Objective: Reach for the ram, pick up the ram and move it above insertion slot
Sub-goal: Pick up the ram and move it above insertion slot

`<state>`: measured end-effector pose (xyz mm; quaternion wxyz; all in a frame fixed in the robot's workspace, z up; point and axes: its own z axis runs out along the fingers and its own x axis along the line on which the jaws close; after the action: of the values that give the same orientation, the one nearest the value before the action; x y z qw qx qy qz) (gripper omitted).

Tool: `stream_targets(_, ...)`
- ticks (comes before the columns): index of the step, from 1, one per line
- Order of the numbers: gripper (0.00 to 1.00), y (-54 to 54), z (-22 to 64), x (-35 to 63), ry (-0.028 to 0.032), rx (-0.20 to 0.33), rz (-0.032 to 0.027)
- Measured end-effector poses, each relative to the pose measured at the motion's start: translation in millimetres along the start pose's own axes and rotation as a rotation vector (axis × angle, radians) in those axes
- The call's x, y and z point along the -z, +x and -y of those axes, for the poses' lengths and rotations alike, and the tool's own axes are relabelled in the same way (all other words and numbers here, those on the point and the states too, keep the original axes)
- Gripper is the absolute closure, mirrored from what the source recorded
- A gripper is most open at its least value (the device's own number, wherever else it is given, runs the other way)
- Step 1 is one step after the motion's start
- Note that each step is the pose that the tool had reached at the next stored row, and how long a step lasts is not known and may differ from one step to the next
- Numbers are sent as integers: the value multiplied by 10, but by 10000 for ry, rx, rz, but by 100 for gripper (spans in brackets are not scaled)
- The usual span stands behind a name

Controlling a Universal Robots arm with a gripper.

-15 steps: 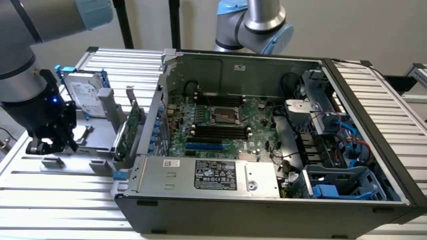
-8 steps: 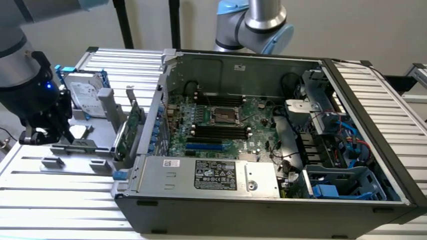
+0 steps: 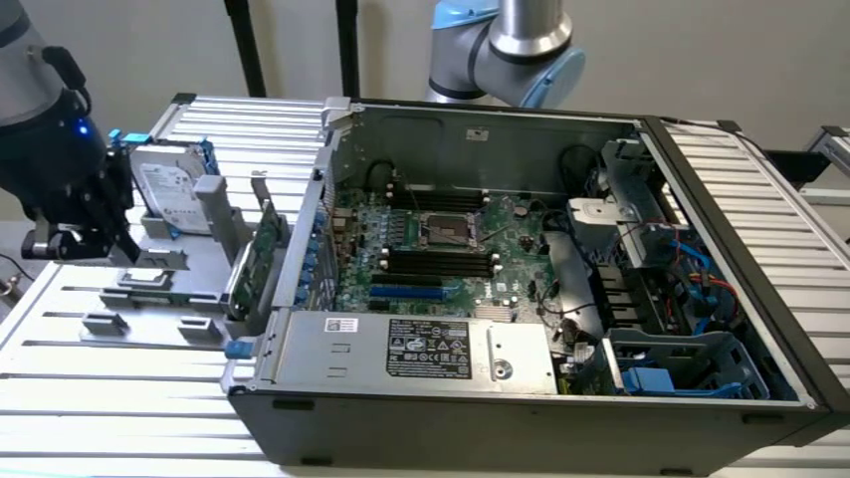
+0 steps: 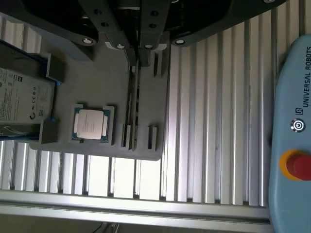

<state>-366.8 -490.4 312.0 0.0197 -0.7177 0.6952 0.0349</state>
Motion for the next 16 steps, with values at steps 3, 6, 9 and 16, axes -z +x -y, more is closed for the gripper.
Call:
stream_targets(3, 86, -6, 48, 102, -5, 73, 25)
stream_targets(6, 86, -10, 122, 182, -4, 108, 43)
stream_targets(9, 86, -13, 205, 258, -7, 125, 49)
stream_targets(16, 86, -21, 433, 449, -8, 149, 68)
